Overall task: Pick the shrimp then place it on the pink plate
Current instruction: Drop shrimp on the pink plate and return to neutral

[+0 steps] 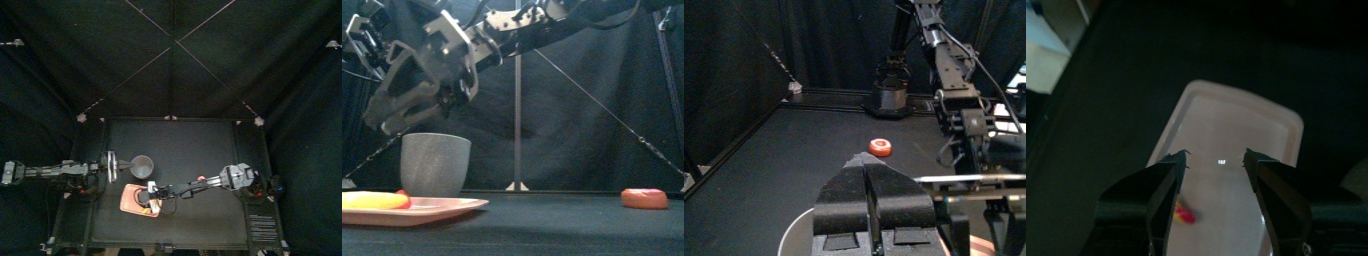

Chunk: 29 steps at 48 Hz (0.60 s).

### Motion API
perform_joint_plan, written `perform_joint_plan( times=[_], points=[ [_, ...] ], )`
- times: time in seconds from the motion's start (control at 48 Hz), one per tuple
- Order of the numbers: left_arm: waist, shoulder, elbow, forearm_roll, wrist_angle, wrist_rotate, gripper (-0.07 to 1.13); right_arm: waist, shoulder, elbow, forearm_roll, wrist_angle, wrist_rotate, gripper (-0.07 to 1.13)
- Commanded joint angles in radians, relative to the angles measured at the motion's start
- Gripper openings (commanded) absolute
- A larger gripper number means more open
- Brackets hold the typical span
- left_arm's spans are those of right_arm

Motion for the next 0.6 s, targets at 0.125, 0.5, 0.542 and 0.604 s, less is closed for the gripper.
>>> perform_joint_plan(
  times=[0.125,0.5,0.542,0.604],
  points=[
    [0.003,0.003,-0.009,0.000,-0.003,0.002,0.10,-0.002,-0.198,0.221,0.029,-0.304,-0.003,0.86],
    [0.003,0.003,-0.009,0.000,-0.003,0.002,0.10,0.000,-0.410,0.558,0.179,-0.583,-0.005,0.86],
    [0.003,0.003,-0.009,-0.002,-0.003,0.002,0.10,-0.002,-0.423,0.584,0.195,-0.607,-0.005,0.86],
    [0.003,0.003,-0.008,-0.002,-0.003,0.002,0.10,-0.002,-0.448,0.624,0.218,-0.652,-0.005,0.86]
  ],
)
